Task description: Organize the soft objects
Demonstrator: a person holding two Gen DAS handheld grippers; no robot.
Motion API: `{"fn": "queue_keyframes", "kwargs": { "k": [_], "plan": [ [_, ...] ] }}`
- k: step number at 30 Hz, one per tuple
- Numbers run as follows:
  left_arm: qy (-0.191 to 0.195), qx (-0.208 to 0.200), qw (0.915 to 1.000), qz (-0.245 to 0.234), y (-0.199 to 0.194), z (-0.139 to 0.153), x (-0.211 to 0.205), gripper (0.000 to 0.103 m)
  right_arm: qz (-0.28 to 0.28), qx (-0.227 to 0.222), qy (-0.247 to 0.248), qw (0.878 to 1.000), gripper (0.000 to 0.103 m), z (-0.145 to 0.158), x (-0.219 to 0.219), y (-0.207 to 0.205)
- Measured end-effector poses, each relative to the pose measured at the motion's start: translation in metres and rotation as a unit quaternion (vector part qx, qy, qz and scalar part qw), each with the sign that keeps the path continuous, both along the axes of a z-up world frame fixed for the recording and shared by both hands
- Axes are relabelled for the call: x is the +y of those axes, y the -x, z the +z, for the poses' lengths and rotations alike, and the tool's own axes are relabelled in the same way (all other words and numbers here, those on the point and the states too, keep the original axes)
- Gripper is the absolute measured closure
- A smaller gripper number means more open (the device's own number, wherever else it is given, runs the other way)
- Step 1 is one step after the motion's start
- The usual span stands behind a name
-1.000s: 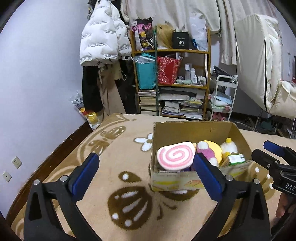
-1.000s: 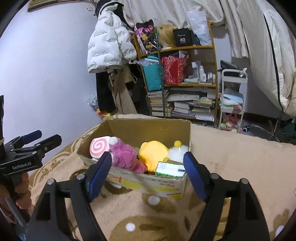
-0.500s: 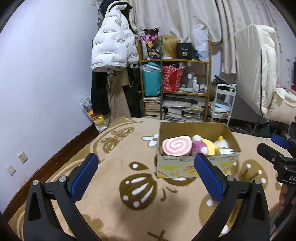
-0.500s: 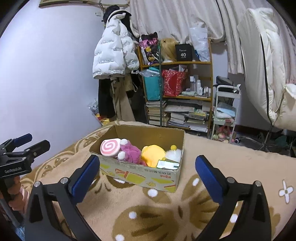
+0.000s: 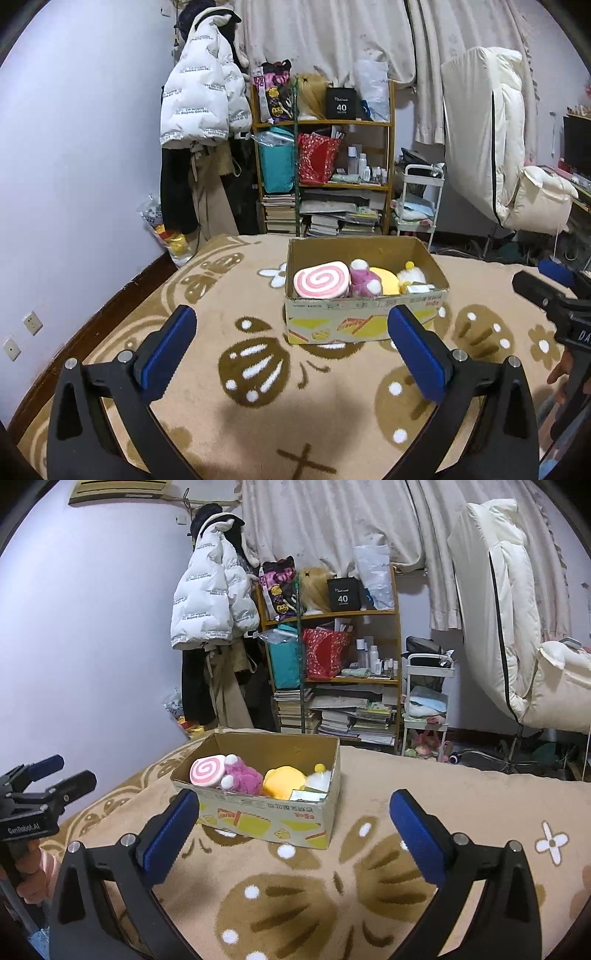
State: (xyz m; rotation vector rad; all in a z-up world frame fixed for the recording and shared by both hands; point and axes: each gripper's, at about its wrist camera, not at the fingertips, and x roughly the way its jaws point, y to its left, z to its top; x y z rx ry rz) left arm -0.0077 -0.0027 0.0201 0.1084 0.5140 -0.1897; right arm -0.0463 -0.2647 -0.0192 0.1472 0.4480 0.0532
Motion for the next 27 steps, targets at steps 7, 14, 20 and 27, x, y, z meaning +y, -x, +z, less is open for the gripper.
{"fn": "queue_keyframes", "kwargs": {
  "k": [7, 14, 20, 27],
  "plan": [
    [-0.004, 0.005, 1.0000, -0.001, -0.004, -0.005, -0.003, 0.001, -0.004, 0.011, -0.001, 1.000, 0.000, -0.003, 0.001, -0.005],
    [-0.009, 0.010, 0.9998, -0.011, -0.008, -0.011, -0.009, 0.001, -0.003, 0.014, -0.004, 1.000, 0.000, -0.006, 0.001, -0.008],
    [-0.022, 0.005, 0.9996, -0.017, -0.005, -0.013, -0.016, 0.001, -0.004, 0.018, -0.008, 1.000, 0.000, -0.011, 0.004, -0.010],
    [-0.026, 0.008, 0.9995, -0.018, -0.005, -0.014, -0.018, 0.001, -0.004, 0.019, -0.006, 1.000, 0.000, -0.012, 0.005, -0.011]
  ]
}}
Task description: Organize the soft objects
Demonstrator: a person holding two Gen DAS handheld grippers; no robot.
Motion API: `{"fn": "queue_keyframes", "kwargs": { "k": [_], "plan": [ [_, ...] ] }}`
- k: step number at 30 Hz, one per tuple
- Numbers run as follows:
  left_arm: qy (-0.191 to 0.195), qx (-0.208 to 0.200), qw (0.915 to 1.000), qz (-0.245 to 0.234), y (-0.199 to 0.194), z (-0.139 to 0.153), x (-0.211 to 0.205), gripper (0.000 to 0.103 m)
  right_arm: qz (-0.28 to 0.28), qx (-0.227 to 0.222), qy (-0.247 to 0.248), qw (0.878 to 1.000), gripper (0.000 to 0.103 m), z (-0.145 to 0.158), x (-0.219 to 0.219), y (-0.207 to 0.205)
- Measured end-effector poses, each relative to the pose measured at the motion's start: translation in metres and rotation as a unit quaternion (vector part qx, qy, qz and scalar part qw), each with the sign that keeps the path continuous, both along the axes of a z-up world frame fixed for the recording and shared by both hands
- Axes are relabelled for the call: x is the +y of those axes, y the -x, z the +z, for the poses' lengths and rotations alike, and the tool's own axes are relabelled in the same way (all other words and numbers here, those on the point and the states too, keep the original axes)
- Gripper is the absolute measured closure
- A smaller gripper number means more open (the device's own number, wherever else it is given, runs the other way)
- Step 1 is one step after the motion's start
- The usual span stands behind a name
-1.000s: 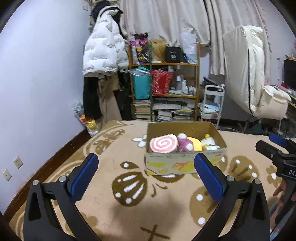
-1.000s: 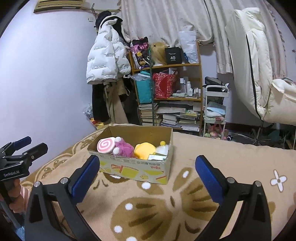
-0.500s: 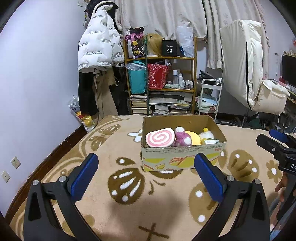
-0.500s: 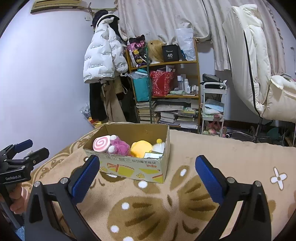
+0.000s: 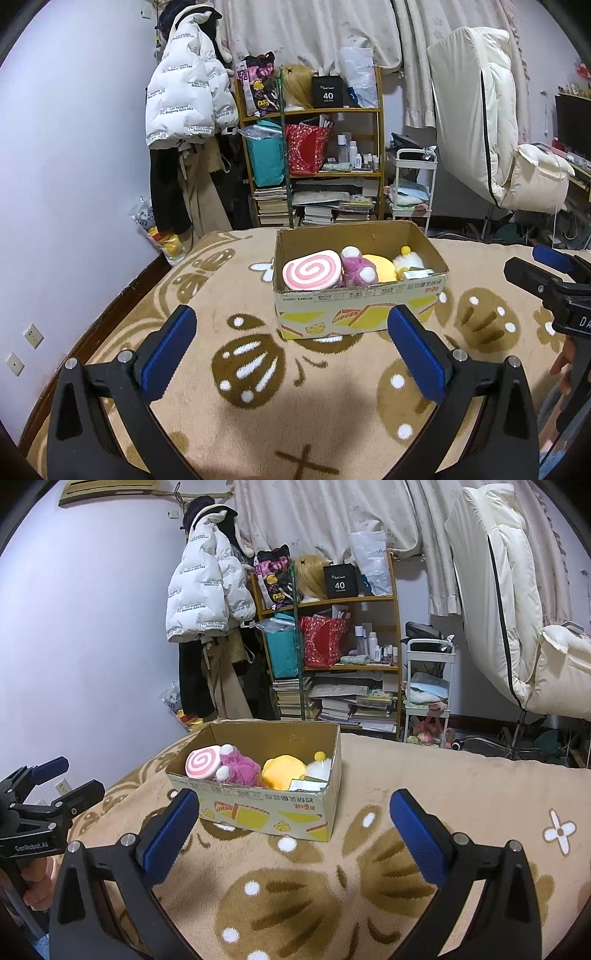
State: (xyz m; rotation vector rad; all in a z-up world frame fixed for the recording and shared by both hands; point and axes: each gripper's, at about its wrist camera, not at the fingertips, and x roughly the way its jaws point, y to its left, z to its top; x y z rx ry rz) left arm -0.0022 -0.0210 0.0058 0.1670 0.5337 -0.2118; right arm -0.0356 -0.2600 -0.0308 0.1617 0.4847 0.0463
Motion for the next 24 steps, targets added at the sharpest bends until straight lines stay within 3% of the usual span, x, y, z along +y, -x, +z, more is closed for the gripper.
{"fn": "queue_keyframes", "kwargs": {
  "k": [24],
  "plan": [
    [-0.002, 0.009, 1.0000, -0.001, -0.0012, -0.0028, -0.0003, 0.001, 0.003, -0.001, -0.009, 1.000, 0.000, -0.0007, 0.0004, 0.0003]
  ]
}}
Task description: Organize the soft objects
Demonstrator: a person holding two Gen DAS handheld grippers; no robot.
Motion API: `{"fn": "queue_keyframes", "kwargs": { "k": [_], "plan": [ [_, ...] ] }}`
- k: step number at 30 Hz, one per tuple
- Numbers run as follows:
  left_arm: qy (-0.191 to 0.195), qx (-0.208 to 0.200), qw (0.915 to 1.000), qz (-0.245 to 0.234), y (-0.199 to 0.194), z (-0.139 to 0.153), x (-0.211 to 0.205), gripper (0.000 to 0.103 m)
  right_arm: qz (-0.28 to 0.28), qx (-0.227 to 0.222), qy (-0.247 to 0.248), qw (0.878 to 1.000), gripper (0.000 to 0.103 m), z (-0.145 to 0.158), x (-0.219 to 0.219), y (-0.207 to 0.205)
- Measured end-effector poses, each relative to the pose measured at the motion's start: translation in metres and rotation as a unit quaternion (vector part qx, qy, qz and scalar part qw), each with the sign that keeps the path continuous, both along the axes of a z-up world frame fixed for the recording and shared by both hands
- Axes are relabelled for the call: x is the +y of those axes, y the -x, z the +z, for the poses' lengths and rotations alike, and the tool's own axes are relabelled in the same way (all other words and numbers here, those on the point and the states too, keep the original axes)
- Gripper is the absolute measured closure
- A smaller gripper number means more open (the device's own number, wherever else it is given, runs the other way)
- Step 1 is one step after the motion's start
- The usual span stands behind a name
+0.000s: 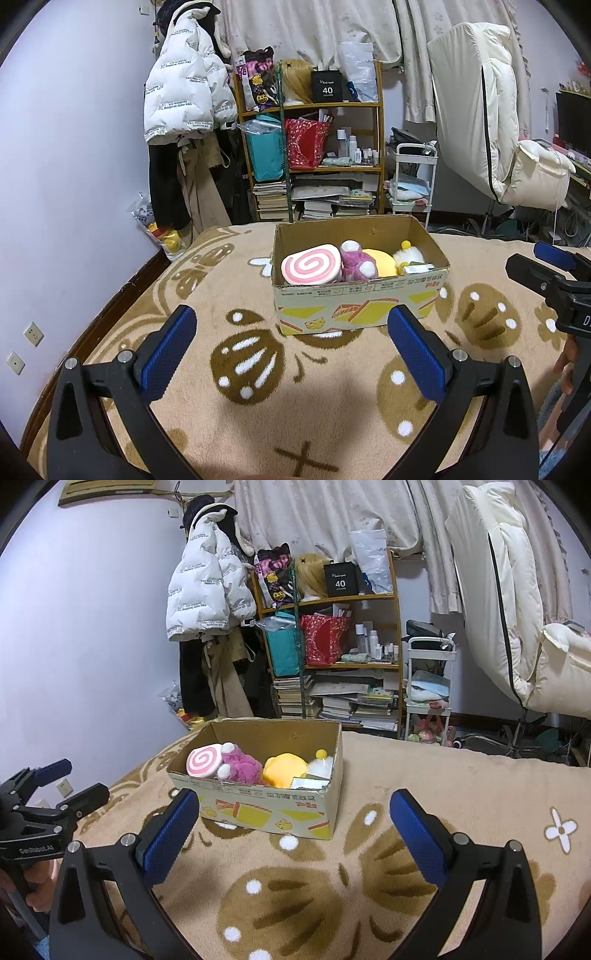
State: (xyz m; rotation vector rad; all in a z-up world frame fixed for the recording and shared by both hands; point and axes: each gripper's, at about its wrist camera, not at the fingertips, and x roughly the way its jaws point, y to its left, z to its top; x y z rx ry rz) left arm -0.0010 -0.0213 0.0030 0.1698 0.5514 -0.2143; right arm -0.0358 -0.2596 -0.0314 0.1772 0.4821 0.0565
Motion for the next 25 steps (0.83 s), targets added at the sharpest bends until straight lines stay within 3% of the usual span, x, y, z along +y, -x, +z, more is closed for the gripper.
{"fn": "queue_keyframes", "kwargs": {
  "k": [25],
  "plan": [
    [0.001, 0.006, 1.0000, 0.003, 0.0001, -0.0062, 0.0000, 0.001, -0.004, 0.006, 0.000, 1.000, 0.000, -0.0093, 0.0022, 0.0009]
  ]
}}
